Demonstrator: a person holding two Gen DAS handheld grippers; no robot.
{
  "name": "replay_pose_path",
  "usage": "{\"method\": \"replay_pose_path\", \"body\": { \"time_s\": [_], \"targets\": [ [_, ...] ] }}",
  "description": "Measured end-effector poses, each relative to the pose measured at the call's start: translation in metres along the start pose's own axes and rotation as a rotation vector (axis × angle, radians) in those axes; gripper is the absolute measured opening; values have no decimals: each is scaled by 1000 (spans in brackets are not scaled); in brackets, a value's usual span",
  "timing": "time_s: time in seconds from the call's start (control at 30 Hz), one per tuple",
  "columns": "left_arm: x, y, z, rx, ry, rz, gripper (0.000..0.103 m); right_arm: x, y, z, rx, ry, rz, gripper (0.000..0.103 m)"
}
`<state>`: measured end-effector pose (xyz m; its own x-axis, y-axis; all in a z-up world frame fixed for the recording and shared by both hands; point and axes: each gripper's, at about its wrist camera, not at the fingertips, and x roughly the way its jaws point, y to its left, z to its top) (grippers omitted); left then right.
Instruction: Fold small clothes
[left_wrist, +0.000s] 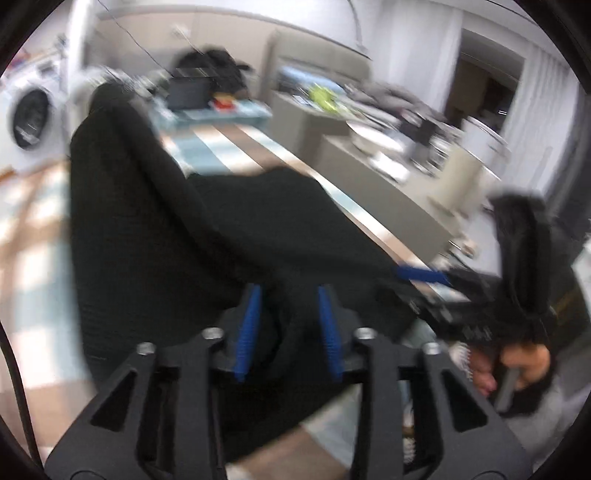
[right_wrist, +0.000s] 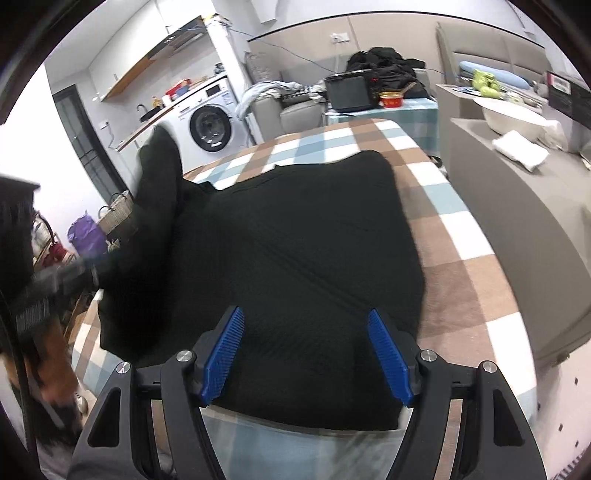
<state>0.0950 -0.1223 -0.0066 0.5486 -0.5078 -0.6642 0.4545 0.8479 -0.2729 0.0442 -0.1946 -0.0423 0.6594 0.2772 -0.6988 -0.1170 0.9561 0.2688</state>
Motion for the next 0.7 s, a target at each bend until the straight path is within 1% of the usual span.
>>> {"method": "replay_pose_path", "body": {
  "time_s": [0.03, 0.1, 0.13, 0.17, 0.27, 0.3, 0.37, 0.43, 0.5, 0.57, 0.63, 0.7],
  "targets": [
    [4, -3, -7, -7, 20, -18, 52, 1, -4, 0, 14, 7, -8, 71],
    [2, -6, -22, 9, 28, -21, 53, 0, -8, 0, 27, 10, -11, 71],
    [-2, -6, -27, 17, 22, -9, 55, 0, -9, 0, 35, 9, -9, 71],
    [-6, -5, -32, 20, 16, 7, 59, -1, -9, 1, 38, 7, -6, 71],
    [-30, 10, -44, -9, -19, 38, 66, -5, -4, 4, 44, -4, 28, 71],
    [-39, 17, -48, -20, -34, 55, 67, -5, -1, 5, 41, -5, 43, 71],
    [-56, 33, -53, -37, -53, 102, 73, -4, 9, 7, 23, -1, 84, 71],
    [-68, 54, -59, -65, -68, 164, 73, 1, 22, 9, 2, 16, 122, 71],
    [-82, 78, -64, -100, -63, 203, 73, 7, 35, 10, -21, 32, 151, 71],
    [-84, 98, -66, -132, -60, 241, 73, 11, 47, 13, -40, 42, 188, 67],
    [-84, 113, -71, -153, -49, 265, 73, 19, 63, 16, -66, 62, 254, 51],
    [-80, 126, -75, -170, -26, 267, 73, 29, 72, 19, -83, 91, 299, 47]
  ]
}}
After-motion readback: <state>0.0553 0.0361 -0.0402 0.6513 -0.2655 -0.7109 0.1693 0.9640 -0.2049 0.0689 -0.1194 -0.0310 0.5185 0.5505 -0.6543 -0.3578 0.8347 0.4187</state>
